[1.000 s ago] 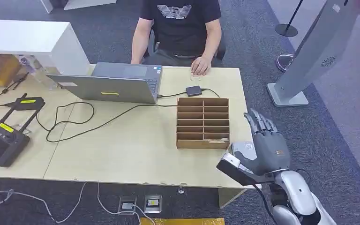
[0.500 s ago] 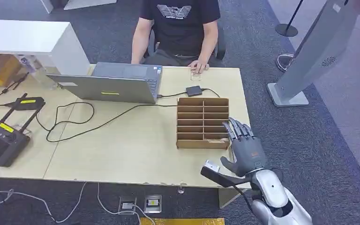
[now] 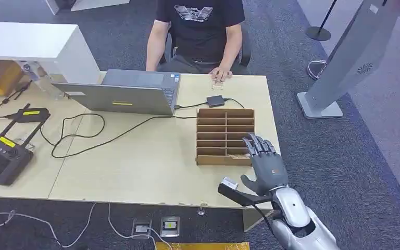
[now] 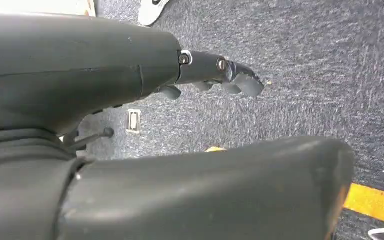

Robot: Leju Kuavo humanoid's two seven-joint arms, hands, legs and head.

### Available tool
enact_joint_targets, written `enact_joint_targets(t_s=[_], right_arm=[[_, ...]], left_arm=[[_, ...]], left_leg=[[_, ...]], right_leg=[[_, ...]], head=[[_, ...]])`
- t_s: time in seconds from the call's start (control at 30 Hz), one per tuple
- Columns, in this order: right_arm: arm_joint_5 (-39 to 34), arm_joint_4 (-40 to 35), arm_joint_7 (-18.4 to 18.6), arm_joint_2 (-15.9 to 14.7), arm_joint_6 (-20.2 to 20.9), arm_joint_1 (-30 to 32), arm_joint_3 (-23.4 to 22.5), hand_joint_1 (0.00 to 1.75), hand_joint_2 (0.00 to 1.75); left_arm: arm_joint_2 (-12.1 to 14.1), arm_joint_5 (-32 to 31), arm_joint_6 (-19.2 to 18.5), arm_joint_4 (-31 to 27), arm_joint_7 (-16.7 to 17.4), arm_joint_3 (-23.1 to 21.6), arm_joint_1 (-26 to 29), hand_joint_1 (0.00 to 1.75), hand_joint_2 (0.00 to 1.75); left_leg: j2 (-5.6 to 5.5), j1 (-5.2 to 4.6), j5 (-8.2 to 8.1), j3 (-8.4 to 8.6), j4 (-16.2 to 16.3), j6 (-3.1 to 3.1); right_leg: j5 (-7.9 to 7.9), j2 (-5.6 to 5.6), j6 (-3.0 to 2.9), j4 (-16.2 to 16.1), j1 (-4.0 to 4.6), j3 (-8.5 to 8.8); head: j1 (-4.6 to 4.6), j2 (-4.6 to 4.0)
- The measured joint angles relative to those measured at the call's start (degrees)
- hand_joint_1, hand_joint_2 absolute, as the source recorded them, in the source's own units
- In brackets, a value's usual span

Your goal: Pass the card to the sensor for recognition and then transmit it.

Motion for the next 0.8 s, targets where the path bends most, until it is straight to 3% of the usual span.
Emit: enact_joint_targets(t_s=[0.8], right_arm=[[2.0, 0.7, -1.0, 0.3, -3.0, 0.0, 0.0, 0.00, 1.75]], left_arm=[[1.0, -1.9, -1.1, 0.0, -1.0, -0.2, 0.0, 0.00, 0.00]], left_leg=[[0.00, 0.00, 0.00, 0.00, 0.0, 0.00]], right_leg=[[0.00, 0.00, 0.00, 0.0, 0.00, 0.00]], head=[[0.02, 0.00]])
